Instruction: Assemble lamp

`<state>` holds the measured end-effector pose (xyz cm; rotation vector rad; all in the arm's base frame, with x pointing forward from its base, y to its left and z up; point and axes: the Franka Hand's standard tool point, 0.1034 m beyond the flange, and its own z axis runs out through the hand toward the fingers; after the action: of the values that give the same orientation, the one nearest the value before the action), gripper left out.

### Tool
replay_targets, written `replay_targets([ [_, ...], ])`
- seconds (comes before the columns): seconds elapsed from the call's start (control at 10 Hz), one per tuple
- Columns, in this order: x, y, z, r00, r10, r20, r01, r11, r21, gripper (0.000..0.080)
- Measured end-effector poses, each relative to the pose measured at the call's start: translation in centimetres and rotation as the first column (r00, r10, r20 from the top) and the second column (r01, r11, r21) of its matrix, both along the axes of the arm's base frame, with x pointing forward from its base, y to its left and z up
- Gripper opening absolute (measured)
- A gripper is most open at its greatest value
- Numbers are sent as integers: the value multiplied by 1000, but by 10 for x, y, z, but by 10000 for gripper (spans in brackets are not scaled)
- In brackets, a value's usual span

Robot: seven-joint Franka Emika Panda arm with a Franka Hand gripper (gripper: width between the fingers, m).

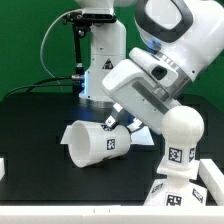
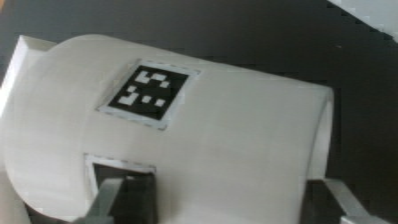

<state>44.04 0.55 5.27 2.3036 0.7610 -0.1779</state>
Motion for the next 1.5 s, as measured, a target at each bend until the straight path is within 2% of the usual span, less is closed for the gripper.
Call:
replay_targets([
  [0.1,4,0,11,1000,26,-16,-26,1000,-1,343],
  [0.2,9,-2,28,999,41,-34,-41,999,-1,343],
  [0.3,11,-5,45,998,22,-54,-21,1000,18,343],
  [0.5,-3,-8,72,975,-184,-123,195,976,92,343],
  [0.6,-6,-9,84,933,-296,-203,328,933,149,343],
  [0.7,-1,-13,93,893,-375,-248,428,878,213,343],
  [0.8,0,-16,92,874,-407,-266,471,846,252,343],
  [0.9,4,-19,87,902,-364,-233,417,874,249,343],
  [1.0,5,-12,76,952,-239,-192,277,938,208,343],
  [1.3,1,-9,73,951,-233,-202,274,938,211,343],
  [1.4,-3,-8,74,937,-254,-240,309,923,230,343],
  [1.5,3,-1,88,892,-325,-313,421,850,316,343],
])
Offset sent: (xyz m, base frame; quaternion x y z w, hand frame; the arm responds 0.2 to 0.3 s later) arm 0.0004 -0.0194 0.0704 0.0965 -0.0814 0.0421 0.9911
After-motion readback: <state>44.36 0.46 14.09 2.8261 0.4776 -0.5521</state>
